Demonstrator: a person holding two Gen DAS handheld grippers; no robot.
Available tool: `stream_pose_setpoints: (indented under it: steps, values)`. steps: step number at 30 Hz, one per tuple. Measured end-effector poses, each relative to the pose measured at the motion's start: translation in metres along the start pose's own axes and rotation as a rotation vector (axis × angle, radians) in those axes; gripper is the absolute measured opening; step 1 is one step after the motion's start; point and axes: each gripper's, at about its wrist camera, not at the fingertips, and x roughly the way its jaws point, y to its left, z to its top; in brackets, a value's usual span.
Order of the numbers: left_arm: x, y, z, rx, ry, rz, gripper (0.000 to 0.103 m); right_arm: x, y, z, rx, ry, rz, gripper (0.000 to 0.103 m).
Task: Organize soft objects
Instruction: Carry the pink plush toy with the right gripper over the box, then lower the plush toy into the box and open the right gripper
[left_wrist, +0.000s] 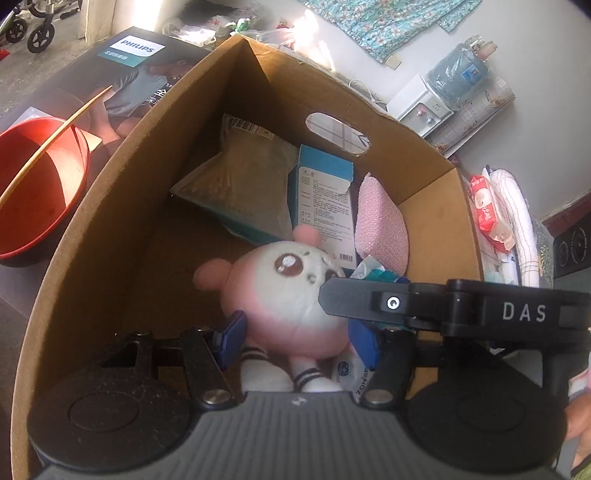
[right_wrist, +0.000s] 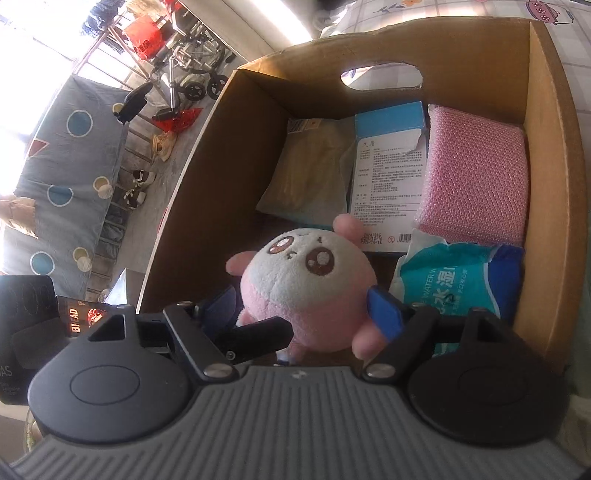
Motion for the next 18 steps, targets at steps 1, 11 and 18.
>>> stream_pose_setpoints:
  steps: [1,11,18]
  values:
    - [0.003,0.001,0.000,0.002,0.005,0.012,0.064,0.001,0.000,0.000,-0.005,0.002,-0.004,0.079]
    - [0.009,0.005,0.000,-0.001,0.052,-0.009,0.067,0.002,-0.008,0.005,0.012,-0.021,0.011,0.078]
    - [0.010,0.011,-0.004,-0.066,0.092,-0.030,0.068,-0.007,-0.012,0.000,0.018,-0.041,0.043,0.078]
